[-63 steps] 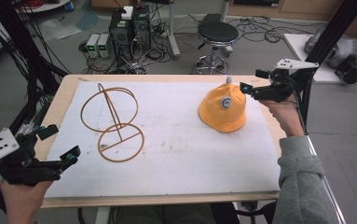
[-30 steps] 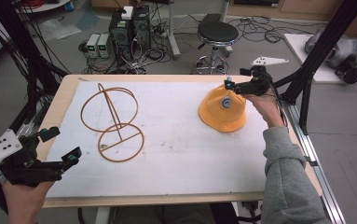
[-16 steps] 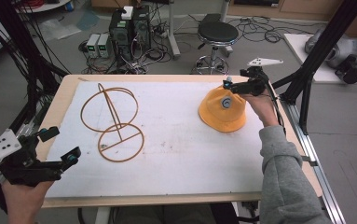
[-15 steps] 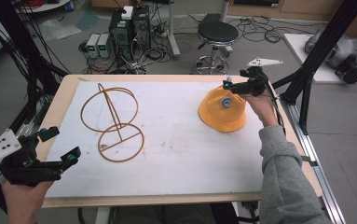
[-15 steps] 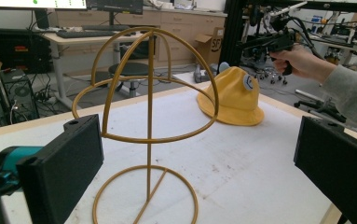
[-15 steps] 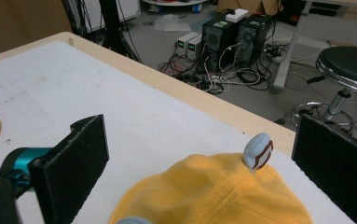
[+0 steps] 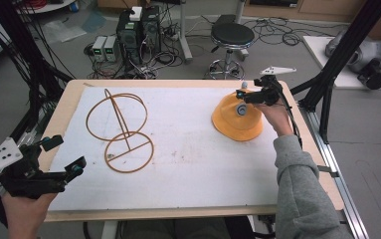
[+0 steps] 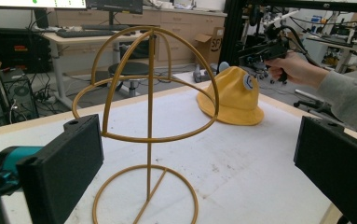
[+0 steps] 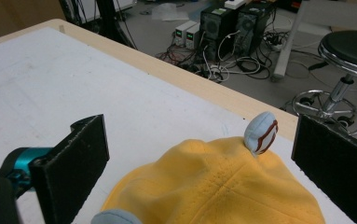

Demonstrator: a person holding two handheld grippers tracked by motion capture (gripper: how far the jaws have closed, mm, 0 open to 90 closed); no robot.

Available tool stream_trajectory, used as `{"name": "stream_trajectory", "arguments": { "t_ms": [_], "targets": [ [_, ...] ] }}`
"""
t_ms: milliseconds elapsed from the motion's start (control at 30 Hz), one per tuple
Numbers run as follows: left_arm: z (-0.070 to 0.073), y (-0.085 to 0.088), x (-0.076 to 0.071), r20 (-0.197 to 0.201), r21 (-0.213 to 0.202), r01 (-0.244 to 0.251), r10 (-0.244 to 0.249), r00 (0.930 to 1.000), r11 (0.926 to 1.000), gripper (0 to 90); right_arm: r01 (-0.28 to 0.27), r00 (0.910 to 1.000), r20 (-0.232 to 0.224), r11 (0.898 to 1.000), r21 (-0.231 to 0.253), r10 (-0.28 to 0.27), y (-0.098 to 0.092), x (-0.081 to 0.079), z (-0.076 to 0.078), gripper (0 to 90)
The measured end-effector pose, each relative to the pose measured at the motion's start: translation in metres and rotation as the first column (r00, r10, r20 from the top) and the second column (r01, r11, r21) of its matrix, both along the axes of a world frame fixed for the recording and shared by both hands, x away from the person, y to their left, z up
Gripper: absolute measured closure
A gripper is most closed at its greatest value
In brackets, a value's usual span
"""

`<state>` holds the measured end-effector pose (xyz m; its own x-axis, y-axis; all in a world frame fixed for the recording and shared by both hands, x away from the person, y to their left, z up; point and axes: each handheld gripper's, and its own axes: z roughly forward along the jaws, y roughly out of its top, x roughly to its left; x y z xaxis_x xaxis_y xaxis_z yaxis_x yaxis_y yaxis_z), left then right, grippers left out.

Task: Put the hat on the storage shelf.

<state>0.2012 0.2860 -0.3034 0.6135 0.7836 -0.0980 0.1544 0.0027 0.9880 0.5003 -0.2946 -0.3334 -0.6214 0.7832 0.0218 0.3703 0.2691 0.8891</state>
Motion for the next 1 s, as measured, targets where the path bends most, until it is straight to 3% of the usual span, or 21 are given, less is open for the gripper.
{"name": "stream_trajectory", "arguments": {
  "t_ms": [300,567,1000],
  "targets": [
    [-0.001,0.001,0.001,-0.002,-0.002,-0.001,0.001,1.0000,1.0000,1.7,0.027,0.9982,-0.054,0.999,-0.019,-0.028,0.000,0.007,-0.015,3.5],
    [-0.001,0.000,0.001,-0.004,-0.003,0.001,-0.001,1.0000,1.0000,1.7,0.068,0.9954,-0.065,0.997,-0.022,-0.070,-0.002,0.008,-0.020,6.9],
    [0.000,0.001,0.000,0.004,0.006,-0.005,0.005,1.0000,1.0000,1.7,0.070,0.9952,-0.068,0.997,-0.018,-0.071,-0.003,0.008,-0.022,19.2]
  ]
}}
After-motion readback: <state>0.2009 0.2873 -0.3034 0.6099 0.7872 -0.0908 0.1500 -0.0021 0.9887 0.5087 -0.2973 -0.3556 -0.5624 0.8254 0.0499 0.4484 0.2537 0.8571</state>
